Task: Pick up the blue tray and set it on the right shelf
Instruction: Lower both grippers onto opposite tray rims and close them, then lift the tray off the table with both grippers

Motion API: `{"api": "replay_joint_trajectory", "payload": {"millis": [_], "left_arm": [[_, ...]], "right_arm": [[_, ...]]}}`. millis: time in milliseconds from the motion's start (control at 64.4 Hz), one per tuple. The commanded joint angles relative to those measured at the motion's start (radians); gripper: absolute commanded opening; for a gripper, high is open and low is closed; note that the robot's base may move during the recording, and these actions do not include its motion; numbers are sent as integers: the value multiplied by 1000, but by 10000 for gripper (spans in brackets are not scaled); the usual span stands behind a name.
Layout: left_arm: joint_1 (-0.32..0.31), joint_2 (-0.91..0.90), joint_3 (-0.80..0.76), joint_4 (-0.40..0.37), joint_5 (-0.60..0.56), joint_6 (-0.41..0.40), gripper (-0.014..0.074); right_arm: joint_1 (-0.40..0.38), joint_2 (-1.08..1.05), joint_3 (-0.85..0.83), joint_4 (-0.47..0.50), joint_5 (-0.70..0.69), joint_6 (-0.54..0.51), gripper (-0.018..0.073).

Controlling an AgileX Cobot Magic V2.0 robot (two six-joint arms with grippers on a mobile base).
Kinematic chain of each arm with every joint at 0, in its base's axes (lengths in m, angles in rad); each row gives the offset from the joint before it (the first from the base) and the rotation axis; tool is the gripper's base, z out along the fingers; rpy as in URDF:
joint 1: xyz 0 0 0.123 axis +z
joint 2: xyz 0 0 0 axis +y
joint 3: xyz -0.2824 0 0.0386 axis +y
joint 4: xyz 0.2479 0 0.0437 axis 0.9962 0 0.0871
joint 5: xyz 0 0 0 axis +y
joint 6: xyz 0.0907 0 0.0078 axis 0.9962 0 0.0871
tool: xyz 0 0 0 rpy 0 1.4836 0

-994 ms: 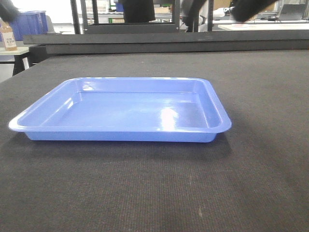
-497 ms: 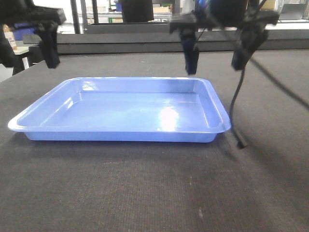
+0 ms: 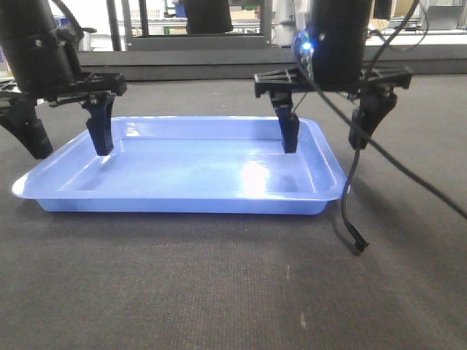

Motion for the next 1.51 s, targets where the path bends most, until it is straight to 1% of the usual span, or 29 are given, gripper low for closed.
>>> {"api": "replay_joint_trajectory", "payload": {"millis": [0, 171, 218, 280, 326, 342, 373, 419, 466, 482, 497, 513, 544, 590, 606, 653, 730, 917, 1072, 1196, 1274, 1383, 1445, 1492], "left_arm": [[-6, -48, -33, -14, -24, -9, 434], [-6, -47, -33, -14, -33, -9, 434], [-6, -44, -33, -14, -33, -9, 433], [-6, -44, -33, -14, -33, -9, 432], [-6, -41, -33, -14, -28, -9, 414], [-6, -37, -33, -14, -26, -9, 396], [-6, -35, -33, -14, -26, -9, 363], [-6, -31, -33, -14, -20, -9, 298], [-6, -24, -33, -14, -17, -9, 204], [-6, -24, -33, -14, -15, -9, 189], [-6, -22, -33, -14, -14, -9, 159], [-6, -18, -33, -14, -12, -9, 111], [-6, -14, -33, -14, -7, -9, 44], [-6, -7, -33, -14, 2, -9, -55], [-6, -5, -33, -14, 3, -9, -65], [-6, -2, -33, -14, 10, -9, -25], [-6, -4, -33, -14, 27, -9, -48], [-6, -61, -63, -14, 72, -9, -47], [-6, -190, -70, -14, 112, -9, -47], [-6, -297, -70, -14, 152, -27, -45], [-11, -369, -70, -12, 197, -31, -41], [-40, -461, -68, 34, 255, -66, -41], [-76, -514, -67, 82, 292, -112, -41], [-98, -535, -67, 97, 321, -137, -41]], "right_arm": [[-4, -32, -30, -3, -20, -3, 631], [-4, -14, -30, -1, -32, -3, 621], [-4, -13, -30, -1, -42, -3, 588], [-4, -13, -30, -1, -44, -3, 515], [-4, -13, -30, -1, -44, -3, 419], [-4, -13, -30, -1, -44, -3, 370], [-4, -13, -30, -1, -43, -3, 300], [-4, -13, -30, -1, -40, -3, 191], [-4, -13, -30, -1, -38, -3, 69], [-4, -13, -30, -1, -37, -3, 39], [-4, -13, -30, -1, -37, -3, 32], [-4, -13, -30, -1, -37, -3, 39], [-4, -13, -30, -1, -37, -3, 63], [-4, -13, -30, -2, -36, -3, 64], [-4, -13, -30, -2, -36, -3, 64], [-4, -15, -32, -2, -35, -3, 63], [-4, -26, -37, -2, -23, -4, 63], [-4, -115, -44, -10, -12, -7, 55], [-3, -242, -43, -10, 12, -57, 55], [-2, -336, -36, -10, 44, -59, 55], [-1, -398, -11, -10, 64, -77, 55], [10, -479, 48, -14, 92, -102, 55], [17, -534, 94, -17, 102, -102, 55], [23, -560, 120, -17, 104, -102, 55]]}}
